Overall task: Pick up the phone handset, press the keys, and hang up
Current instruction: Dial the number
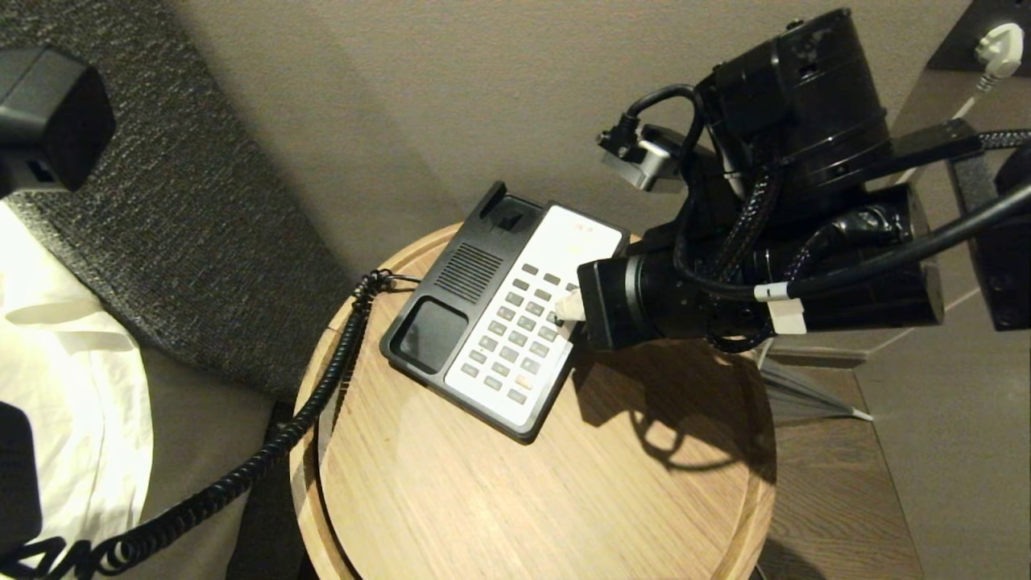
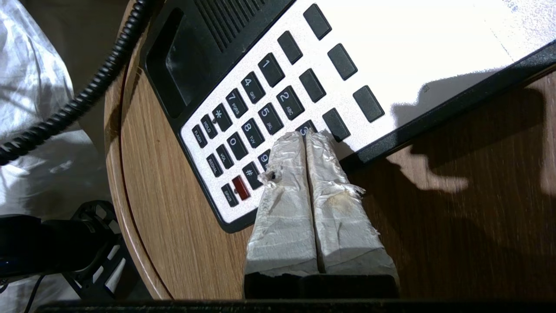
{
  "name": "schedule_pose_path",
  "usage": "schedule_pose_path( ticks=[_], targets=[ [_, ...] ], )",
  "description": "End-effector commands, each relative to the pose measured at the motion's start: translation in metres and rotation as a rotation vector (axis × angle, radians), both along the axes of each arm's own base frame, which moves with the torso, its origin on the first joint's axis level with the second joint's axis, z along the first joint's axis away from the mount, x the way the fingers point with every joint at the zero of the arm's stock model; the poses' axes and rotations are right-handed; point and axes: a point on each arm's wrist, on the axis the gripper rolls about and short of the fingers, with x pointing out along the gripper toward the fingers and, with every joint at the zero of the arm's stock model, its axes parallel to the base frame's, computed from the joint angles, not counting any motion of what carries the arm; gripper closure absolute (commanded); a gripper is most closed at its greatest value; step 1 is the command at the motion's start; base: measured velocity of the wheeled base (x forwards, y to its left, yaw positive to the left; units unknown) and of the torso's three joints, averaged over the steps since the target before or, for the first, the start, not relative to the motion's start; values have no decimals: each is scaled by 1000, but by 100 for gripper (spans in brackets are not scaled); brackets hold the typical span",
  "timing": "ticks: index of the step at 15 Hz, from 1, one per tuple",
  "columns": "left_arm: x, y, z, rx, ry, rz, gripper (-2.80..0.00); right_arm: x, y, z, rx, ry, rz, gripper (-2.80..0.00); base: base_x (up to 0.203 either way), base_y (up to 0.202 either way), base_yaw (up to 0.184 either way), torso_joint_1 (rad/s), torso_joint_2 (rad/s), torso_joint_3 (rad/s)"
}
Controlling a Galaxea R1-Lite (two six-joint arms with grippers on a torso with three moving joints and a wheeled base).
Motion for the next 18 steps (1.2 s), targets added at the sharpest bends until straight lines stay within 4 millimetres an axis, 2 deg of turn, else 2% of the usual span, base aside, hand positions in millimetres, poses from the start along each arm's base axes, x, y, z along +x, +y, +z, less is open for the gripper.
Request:
schedule_pose_path(
  ticks=[1, 18],
  targets=[
    [-1, 1, 0, -6, 1, -2, 0, 1, 2, -3, -8, 8, -1, 0, 0, 0, 0, 0, 0, 0],
    [-4, 2, -2, -8, -3, 1, 0, 10, 10, -17, -34, 21, -3, 0, 0, 0, 0, 0, 0, 0]
  ],
)
